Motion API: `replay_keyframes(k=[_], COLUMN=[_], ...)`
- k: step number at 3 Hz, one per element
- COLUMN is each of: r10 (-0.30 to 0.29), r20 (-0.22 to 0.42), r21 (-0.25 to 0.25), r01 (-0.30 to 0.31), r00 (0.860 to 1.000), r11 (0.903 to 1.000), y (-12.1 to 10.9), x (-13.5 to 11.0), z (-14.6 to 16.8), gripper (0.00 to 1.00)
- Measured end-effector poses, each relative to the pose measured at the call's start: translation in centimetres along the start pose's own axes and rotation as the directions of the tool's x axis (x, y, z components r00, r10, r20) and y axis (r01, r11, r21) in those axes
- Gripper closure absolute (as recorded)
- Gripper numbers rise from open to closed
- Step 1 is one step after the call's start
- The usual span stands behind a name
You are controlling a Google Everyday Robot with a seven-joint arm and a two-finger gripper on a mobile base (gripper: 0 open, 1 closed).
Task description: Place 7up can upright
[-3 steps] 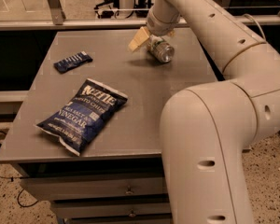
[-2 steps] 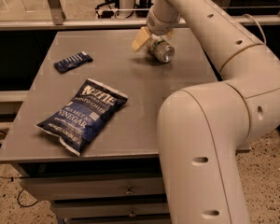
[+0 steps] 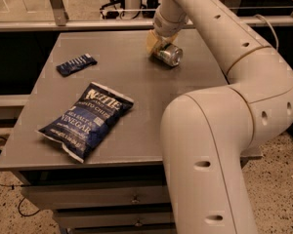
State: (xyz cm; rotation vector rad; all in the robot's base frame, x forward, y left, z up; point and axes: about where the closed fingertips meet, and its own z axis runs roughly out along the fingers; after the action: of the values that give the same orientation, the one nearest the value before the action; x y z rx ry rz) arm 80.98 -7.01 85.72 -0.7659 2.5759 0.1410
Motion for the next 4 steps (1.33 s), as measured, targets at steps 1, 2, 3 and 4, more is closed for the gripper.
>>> replay_keyframes(k=[1,2,3,4], r10=[-0.001,0.002,0.006,0.038], r20=[0.078,0.202,0.329,0.525], r21=[-0.01,-0.047,-0.104,-0.199], r01=[0.001,0.008,0.03,0.079], r00=[0.997,0.979,0.944,0.85], r11=[1.0,0.9989,0.9941,0.9769], y=[-0.6,-0.8,-0.4,-0.6], x=[-0.6,-1.1,-1.0,0.2], z=[-3.0,-6.9,-9.7,-12.4], gripper=[0.95,1.0,1.0,1.0])
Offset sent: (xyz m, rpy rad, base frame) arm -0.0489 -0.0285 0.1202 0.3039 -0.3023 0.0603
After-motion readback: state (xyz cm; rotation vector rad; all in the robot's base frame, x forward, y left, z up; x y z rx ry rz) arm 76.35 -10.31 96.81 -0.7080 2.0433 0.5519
